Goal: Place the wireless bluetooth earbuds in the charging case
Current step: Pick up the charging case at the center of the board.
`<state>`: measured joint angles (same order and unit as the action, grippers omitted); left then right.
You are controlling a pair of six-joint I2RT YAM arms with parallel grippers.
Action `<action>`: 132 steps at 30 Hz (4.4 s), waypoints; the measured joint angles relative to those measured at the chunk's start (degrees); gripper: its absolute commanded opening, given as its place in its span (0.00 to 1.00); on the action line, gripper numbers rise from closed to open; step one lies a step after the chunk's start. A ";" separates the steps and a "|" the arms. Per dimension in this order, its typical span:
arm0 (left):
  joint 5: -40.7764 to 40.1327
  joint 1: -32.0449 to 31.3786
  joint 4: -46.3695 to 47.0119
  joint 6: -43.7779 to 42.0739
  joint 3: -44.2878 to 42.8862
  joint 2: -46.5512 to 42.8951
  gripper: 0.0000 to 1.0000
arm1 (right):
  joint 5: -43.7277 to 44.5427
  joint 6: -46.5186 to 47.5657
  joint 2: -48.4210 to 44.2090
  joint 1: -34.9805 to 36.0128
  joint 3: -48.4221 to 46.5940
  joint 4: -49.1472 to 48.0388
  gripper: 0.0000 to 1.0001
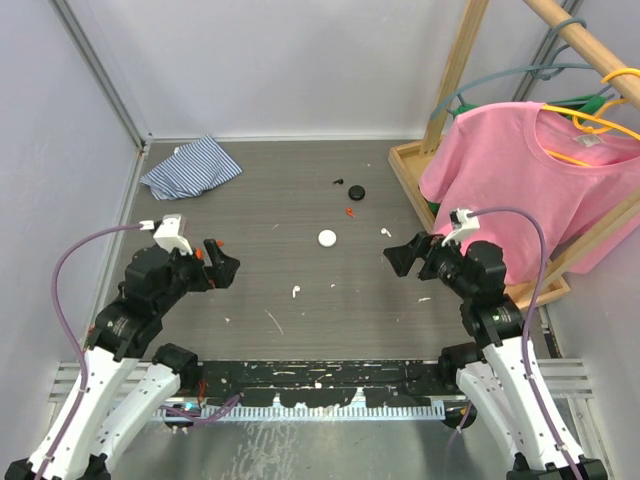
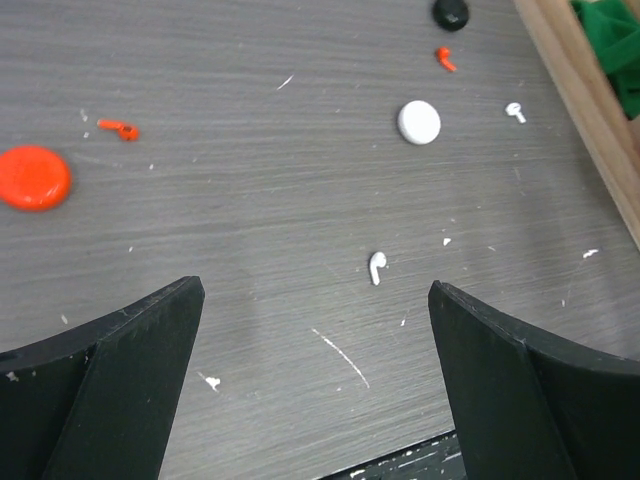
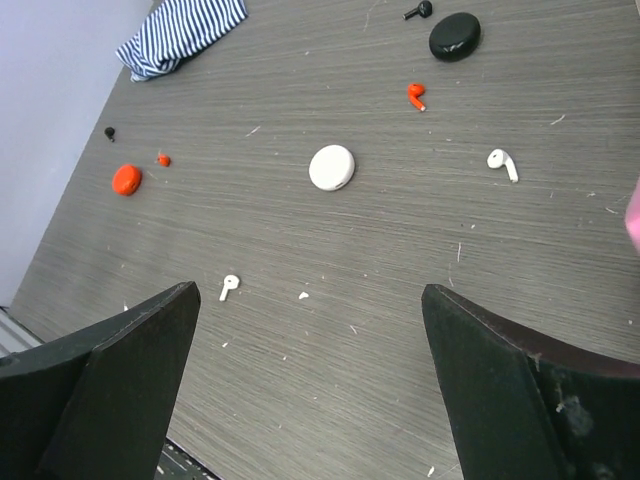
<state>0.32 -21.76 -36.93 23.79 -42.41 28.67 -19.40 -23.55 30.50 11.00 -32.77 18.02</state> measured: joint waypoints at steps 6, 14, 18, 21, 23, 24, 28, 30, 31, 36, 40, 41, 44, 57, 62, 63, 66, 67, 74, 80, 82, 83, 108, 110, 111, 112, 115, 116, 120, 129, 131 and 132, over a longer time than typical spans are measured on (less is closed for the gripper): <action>-5.64 0.02 -3.28 2.40 -1.88 7.15 0.98 | 0.22 0.90 4.33 0.00 1.53 -2.12 1.00; -12.39 3.32 -5.31 4.94 -2.36 16.24 0.98 | -0.46 0.22 8.35 0.02 9.90 -10.38 0.99; -13.07 9.75 -5.92 6.91 -2.38 20.76 0.98 | 0.61 0.17 9.97 1.66 13.16 -14.53 0.99; -13.18 14.56 -6.43 8.81 -2.38 23.45 0.98 | 2.03 0.11 9.40 4.81 14.78 -17.18 0.99; -13.70 16.59 -7.10 10.40 -2.80 25.77 0.98 | 3.85 0.11 8.50 6.62 15.52 -18.40 0.99; -14.05 17.53 -7.41 11.19 -3.13 26.69 0.98 | 4.74 0.11 8.04 7.26 15.80 -18.80 0.99; -16.46 18.10 -8.96 13.88 -6.36 31.32 0.98 | 9.20 0.22 6.93 10.01 16.33 -20.11 0.99; -17.77 18.14 -9.27 14.86 -8.28 33.64 0.98 | 11.13 0.28 6.58 11.21 16.55 -20.48 0.99; -18.27 18.14 -9.27 15.21 -9.07 34.67 0.98 | 12.13 0.35 6.47 11.82 16.65 -20.63 1.00; -19.04 18.38 -9.18 17.68 -12.26 40.79 0.98 | 16.61 0.72 5.66 14.08 17.44 -21.05 0.99; -18.99 19.26 -9.01 20.68 -14.40 47.84 0.98 | 19.41 0.92 5.35 15.32 18.08 -21.09 0.99; -18.99 19.56 -9.01 21.73 -14.91 49.77 0.98 | 20.02 0.92 5.35 15.65 18.23 -21.20 1.00; -18.95 20.72 -8.66 24.74 -15.54 54.95 0.98 | 21.51 0.98 5.35 16.52 18.64 -21.31 0.99; -19.21 23.91 -7.08 32.89 -19.43 66.53 0.94 | 25.81 1.46 5.55 18.58 19.56 -22.88 1.00; -19.19 23.91 -6.03 34.34 -21.44 68.65 0.91 | 26.80 1.97 5.99 19.15 19.63 -23.65 1.00; -19.19 23.91 -5.92 34.51 -21.53 69.22 0.90 | 27.02 2.01 6.16 19.23 19.63 -23.69 0.99; -19.08 23.93 -5.92 35.32 -21.55 70.88 0.88 | 27.56 2.16 6.29 19.39 19.71 -23.74 0.99; -19.02 23.93 -5.92 35.43 -21.55 71.34 0.85 | 27.76 2.21 6.29 19.41 19.74 -23.74 0.99; -19.06 23.93 -5.88 35.65 -21.57 72.06 0.78 | 28.39 2.23 6.27 19.69 19.87 -23.85 1.00; -19.65 24.28 -5.31 35.47 -21.53 72.26 0.71 | 28.46 2.23 6.27 19.76 19.87 -23.85 0.99; -19.61 24.65 -4.50 35.36 -21.20 72.32 0.69 | 28.50 2.25 6.27 19.76 19.87 -23.85 1.00; -19.32 24.90 -4.02 35.36 -20.98 72.32 0.67 | 28.50 2.23 6.27 19.76 19.87 -23.82 0.99; -8.04 25.53 6.86 30.73 -8.00 61.05 0.45 | 21.20 2.43 12.98 19.78 16.28 -22.18 0.99; -6.88 23.98 7.23 29.77 -6.56 59.21 0.45 | 20.55 2.45 12.48 19.80 15.82 -21.55 0.99; -6.43 22.82 7.56 29.14 -5.86 58.10 0.45 | 20.24 2.47 12.24 19.78 15.30 -20.76 0.99; -6.27 21.55 7.87 28.59 -5.31 56.98 0.45 | 20.04 2.51 12.20 19.80 14.64 -20.00 1.00; -5.90 17.42 9.27 26.56 -4.28 53.44 0.46 | 19.28 2.97 12.22 19.80 12.04 -17.49 0.99; -5.90 15.58 10.21 25.83 -3.91 52.02 0.46 | 19.04 3.26 12.22 19.80 10.82 -16.46 1.00; -6.05 9.22 13.64 22.69 -2.73 47.45 0.47 | 18.08 3.91 12.33 19.80 7.06 -13.62 0.99; -7.56 -3.93 25.22 12.85 2.38 39.87 0.48 | 15.47 3.96 18.60 19.91 -1.62 -6.67 0.99; -7.50 -5.75 28.48 10.80 3.98 38.77 0.48 | 14.86 3.96 20.37 20.00 -3.65 -5.09 1.00; -7.54 -7.06 30.71 9.27 4.92 38.40 0.48 | 14.58 3.98 21.22 20.00 -4.72 -4.20 1.00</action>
<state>-7.22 -28.82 -6.22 33.06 -37.50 67.07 -4.82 -19.57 51.72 31.00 -37.50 13.82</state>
